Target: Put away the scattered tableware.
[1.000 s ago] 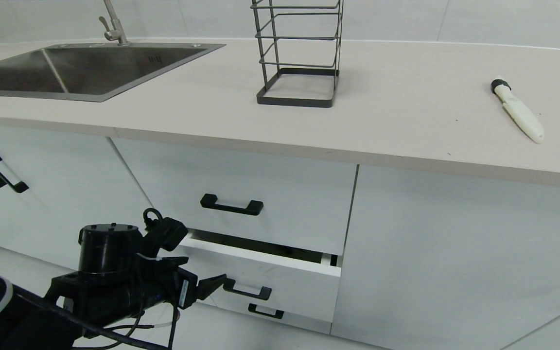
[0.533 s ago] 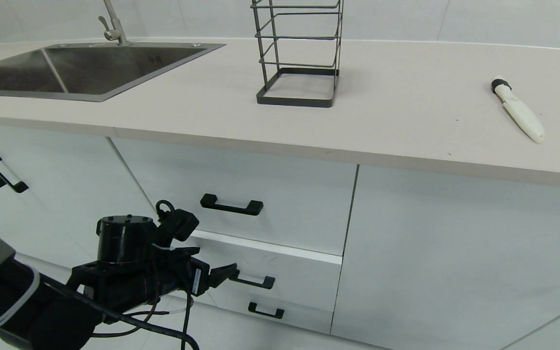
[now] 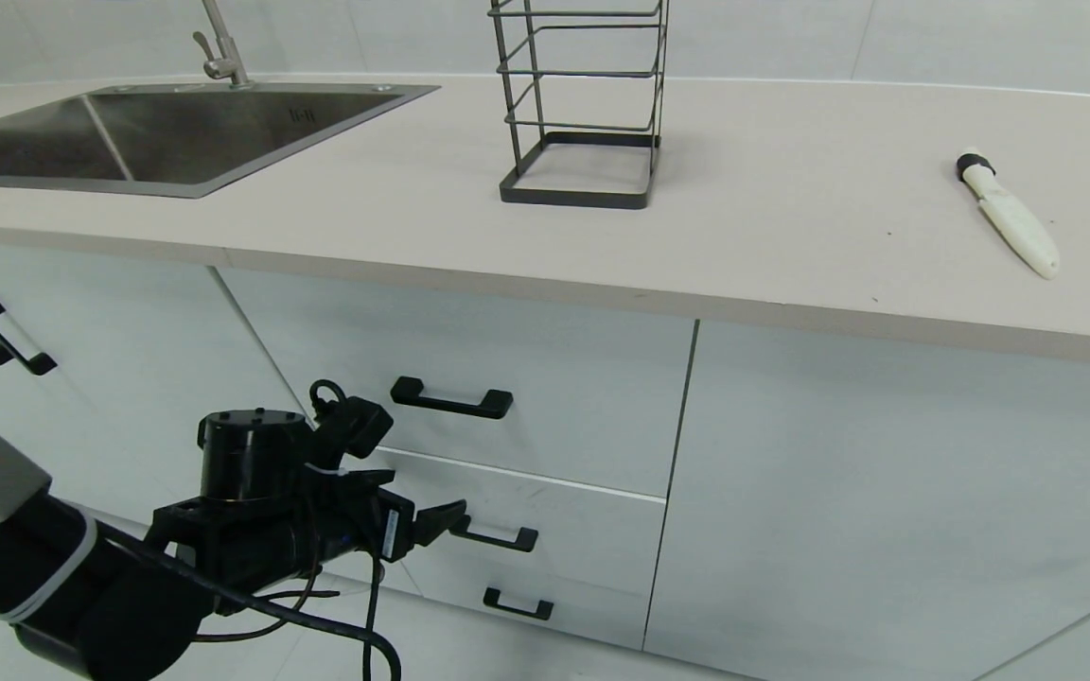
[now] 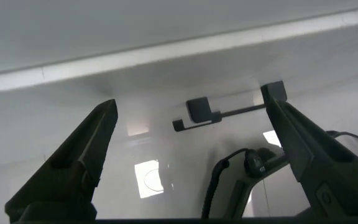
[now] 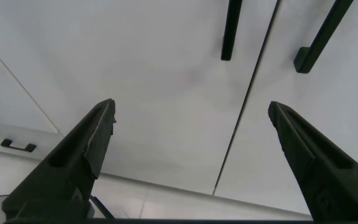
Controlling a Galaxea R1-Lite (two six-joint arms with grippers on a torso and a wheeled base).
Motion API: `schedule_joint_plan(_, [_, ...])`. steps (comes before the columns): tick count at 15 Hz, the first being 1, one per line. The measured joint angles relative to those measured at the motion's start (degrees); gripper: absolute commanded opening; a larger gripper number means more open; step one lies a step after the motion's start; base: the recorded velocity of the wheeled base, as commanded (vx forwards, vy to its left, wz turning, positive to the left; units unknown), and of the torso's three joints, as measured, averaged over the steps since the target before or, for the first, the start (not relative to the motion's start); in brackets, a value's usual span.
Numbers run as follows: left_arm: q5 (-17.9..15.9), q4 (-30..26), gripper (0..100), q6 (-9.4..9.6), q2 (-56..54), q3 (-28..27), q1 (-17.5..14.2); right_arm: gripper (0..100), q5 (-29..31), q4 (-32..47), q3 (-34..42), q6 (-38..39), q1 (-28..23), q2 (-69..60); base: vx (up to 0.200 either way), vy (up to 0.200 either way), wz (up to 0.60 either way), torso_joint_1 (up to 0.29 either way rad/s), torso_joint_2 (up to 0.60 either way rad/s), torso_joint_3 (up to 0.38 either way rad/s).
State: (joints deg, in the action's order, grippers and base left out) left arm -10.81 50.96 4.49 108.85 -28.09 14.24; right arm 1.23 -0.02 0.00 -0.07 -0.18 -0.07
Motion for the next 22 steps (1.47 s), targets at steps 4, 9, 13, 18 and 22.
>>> schedule_joint_plan(4, [-0.05,0.77,100,0.05,0.35,0.28,-0.02,100,0.00,0.00,0.00,0.07,-0.02,0.00,0.000,0.000,0.00,0.000,0.00,0.000])
schedule_joint_plan(9, [-0.16,7.75,100,-0.06,0.05,6.03,0.00,100,-0.01,-0.02,0.00,0.34,-0.02,0.00,0.000,0.000,0.00,0.000,0.00,0.000])
schedule_joint_plan(13, [-0.35,25.38,100,-3.15,-0.15,16.37,0.00,100,-0.01,-0.05,0.00,0.23,-0.02,0.00,0.000,0.000,0.00,0.000,0.00,0.000])
schedule_joint_plan(18, [-1.12,29.78,100,-4.58,-10.40,25.66,0.01,100,-0.01,0.00,0.00,0.18,0.00,0.00,0.000,0.000,0.00,0.000,0.00,0.000])
schedule_joint_plan(22, [-1.45,23.60,100,-4.51,-30.93,27.51,-0.02,100,-0.01,0.02,0.00,0.28,0.00,0.00,0.000,0.000,0.00,0.000,0.00,0.000])
